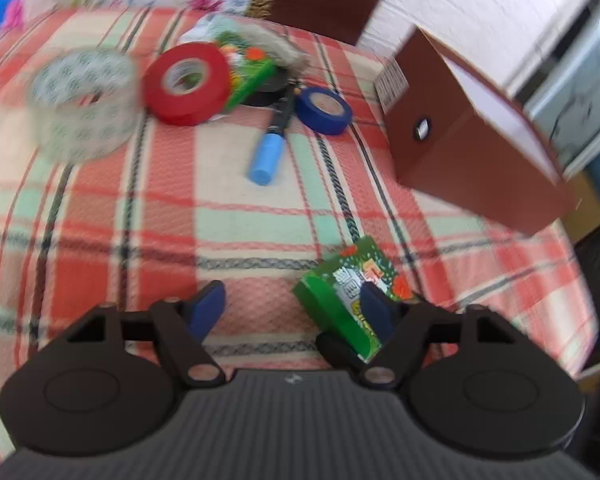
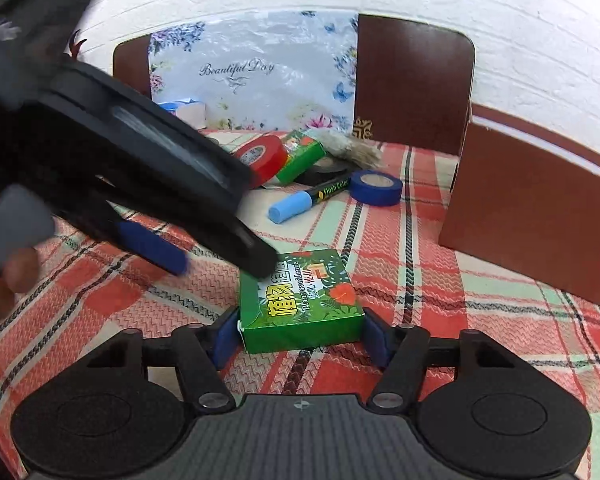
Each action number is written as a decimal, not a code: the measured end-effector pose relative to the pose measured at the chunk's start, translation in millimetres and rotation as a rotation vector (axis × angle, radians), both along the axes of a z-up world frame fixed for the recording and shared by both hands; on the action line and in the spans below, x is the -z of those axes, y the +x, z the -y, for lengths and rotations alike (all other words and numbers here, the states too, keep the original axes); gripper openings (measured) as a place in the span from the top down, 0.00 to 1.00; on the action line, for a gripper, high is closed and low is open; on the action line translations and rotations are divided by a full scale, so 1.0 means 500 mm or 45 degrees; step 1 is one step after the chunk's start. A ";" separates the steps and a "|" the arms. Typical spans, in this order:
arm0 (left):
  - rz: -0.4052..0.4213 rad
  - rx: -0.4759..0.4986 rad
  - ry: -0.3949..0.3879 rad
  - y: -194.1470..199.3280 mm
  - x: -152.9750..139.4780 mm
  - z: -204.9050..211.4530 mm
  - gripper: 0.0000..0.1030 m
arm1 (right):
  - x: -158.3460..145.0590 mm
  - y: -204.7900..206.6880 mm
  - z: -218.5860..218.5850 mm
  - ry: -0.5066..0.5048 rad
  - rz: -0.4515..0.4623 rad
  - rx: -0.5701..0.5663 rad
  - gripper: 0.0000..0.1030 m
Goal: Organize objects
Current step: 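Carry the green card box with the left tool and release it into the brown box, then move the open left tool back to the clear packing-tape roll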
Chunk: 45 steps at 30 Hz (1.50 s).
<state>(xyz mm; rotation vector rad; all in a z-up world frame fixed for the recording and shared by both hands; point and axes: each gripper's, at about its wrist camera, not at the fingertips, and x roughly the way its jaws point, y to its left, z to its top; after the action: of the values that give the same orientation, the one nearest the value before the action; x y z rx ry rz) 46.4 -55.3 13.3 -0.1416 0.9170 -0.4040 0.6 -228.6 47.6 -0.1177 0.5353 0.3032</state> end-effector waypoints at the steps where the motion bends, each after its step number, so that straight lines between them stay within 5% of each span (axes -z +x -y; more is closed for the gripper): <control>1: 0.024 0.028 0.012 -0.003 -0.003 0.014 0.44 | -0.001 -0.003 0.000 -0.002 0.008 -0.003 0.42; 2: 0.013 0.062 -0.025 -0.005 -0.007 0.021 0.56 | -0.002 -0.005 0.002 0.004 0.013 -0.003 0.42; 5: 0.034 0.091 -0.029 0.007 -0.040 0.042 0.57 | -0.016 -0.014 0.021 0.065 0.077 0.035 0.42; 13: 0.354 0.298 -0.022 0.046 -0.203 0.204 0.56 | -0.126 0.033 0.141 0.122 0.437 0.295 0.42; 15: 0.391 0.335 -0.042 0.074 -0.215 0.255 0.48 | -0.146 0.065 0.183 0.118 0.482 0.372 0.41; 17: 0.431 0.286 0.001 0.092 -0.204 0.289 0.30 | -0.151 0.104 0.218 0.090 0.499 0.431 0.40; 20: 0.472 0.216 0.133 0.106 -0.169 0.308 0.28 | -0.127 0.155 0.253 0.002 0.429 0.532 0.32; 23: 0.508 0.277 0.029 0.080 -0.163 0.256 0.27 | -0.112 0.119 0.272 0.109 0.454 0.506 0.30; 26: 0.588 0.253 0.049 0.038 -0.166 0.210 0.27 | -0.096 0.059 0.243 0.116 0.522 0.470 0.28; 28: 0.533 0.211 0.053 0.029 -0.149 0.159 0.27 | -0.083 0.020 0.211 0.138 0.476 0.418 0.28; 33: 0.346 -0.020 0.200 0.026 -0.061 0.010 0.27 | -0.031 0.043 0.134 0.277 0.139 0.233 0.28; 38: 0.217 -0.294 0.291 0.028 0.021 -0.175 0.27 | -0.024 0.015 -0.003 0.155 0.039 0.052 0.29; 41: 0.319 -0.439 0.387 0.035 0.033 -0.246 0.23 | -0.030 0.041 -0.058 0.106 -0.003 -0.035 0.31; 43: 0.406 -0.548 0.444 0.039 0.054 -0.284 0.09 | -0.034 0.060 -0.089 0.105 0.002 -0.090 0.33; 45: 0.383 -0.612 0.267 0.049 0.060 -0.336 0.08 | -0.053 0.084 -0.115 0.150 0.041 -0.113 0.34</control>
<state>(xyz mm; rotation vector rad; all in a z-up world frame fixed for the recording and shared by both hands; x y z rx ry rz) 70.9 112.8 -16.6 -0.1009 0.5965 0.1174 42.7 -171.3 74.1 -0.0323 0.4801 0.4175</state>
